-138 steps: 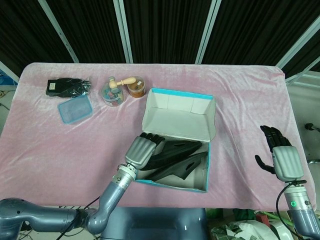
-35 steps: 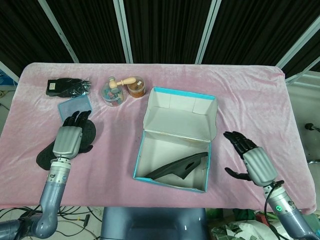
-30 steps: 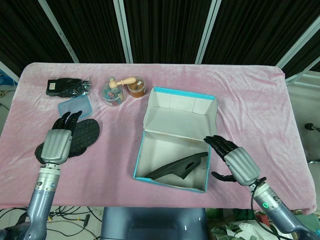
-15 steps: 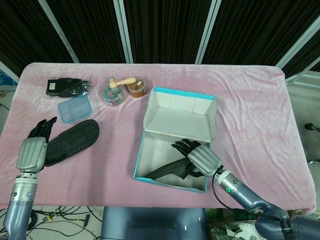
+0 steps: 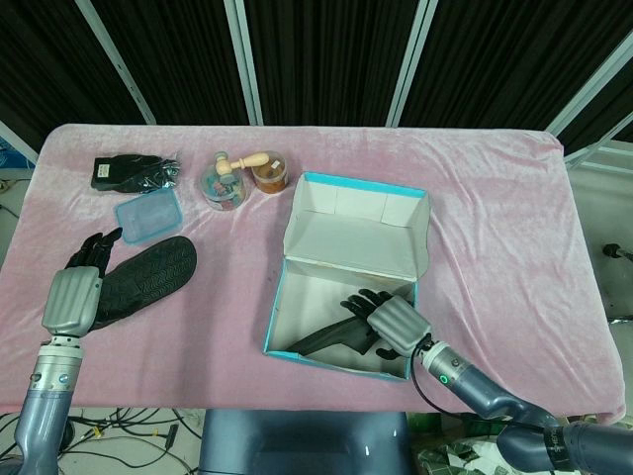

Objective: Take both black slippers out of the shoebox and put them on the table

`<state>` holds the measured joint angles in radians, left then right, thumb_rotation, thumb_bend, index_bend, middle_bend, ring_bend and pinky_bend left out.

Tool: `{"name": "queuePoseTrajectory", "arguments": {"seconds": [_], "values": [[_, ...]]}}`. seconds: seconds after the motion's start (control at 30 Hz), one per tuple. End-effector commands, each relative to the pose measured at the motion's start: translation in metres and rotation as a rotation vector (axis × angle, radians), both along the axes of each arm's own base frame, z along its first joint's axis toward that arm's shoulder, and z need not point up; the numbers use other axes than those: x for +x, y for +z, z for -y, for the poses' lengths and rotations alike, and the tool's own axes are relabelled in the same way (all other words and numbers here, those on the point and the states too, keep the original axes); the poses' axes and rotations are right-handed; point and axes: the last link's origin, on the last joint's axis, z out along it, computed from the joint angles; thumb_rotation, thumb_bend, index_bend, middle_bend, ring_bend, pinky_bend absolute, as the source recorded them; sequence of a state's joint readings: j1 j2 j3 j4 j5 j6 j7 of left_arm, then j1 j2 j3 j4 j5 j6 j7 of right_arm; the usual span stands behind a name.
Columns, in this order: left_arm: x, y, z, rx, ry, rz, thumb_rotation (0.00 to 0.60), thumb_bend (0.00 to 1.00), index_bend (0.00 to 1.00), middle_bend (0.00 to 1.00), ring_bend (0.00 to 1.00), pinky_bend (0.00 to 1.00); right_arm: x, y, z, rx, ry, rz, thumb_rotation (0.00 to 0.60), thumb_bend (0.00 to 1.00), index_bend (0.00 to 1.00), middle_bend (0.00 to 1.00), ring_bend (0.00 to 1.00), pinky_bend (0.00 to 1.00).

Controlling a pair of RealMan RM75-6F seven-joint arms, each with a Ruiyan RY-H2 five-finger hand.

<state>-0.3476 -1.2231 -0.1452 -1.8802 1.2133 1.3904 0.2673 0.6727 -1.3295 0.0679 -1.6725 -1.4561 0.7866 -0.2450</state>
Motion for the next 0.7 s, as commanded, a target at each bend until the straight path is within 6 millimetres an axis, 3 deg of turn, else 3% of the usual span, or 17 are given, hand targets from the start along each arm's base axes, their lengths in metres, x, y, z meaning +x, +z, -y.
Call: {"name": "queuePoseTrajectory", "arguments": {"seconds": [0.03,0.17,0.27,0.7], "values": [[0.000,-0.001,-0.001,-0.004,-0.001,0.006,0.600,0.00,0.00,0.13,0.05,0.21,-0.001,-0.007,0.000,0.009,0.008,-0.015,0.600,0.20,0.30,0.25,0.16,0.28],[-0.001,0.000,-0.001,-0.002,0.001,0.014,0.600,0.00,0.00,0.13,0.05,0.21,-0.002,-0.015,0.001,0.028,0.004,-0.013,0.600,0.32,0.52,0.40,0.31,0.38],[-0.002,0.004,-0.001,0.018,0.009,0.052,0.600,0.00,0.00,0.13,0.05,0.21,-0.001,-0.014,0.004,0.031,0.001,0.015,0.600,0.36,0.61,0.47,0.37,0.42],[-0.010,0.003,0.001,0.003,0.037,0.055,0.600,0.00,0.00,0.13,0.05,0.21,0.011,0.044,0.004,-0.051,0.024,0.267,0.600,0.37,0.65,0.48,0.38,0.42]]}}
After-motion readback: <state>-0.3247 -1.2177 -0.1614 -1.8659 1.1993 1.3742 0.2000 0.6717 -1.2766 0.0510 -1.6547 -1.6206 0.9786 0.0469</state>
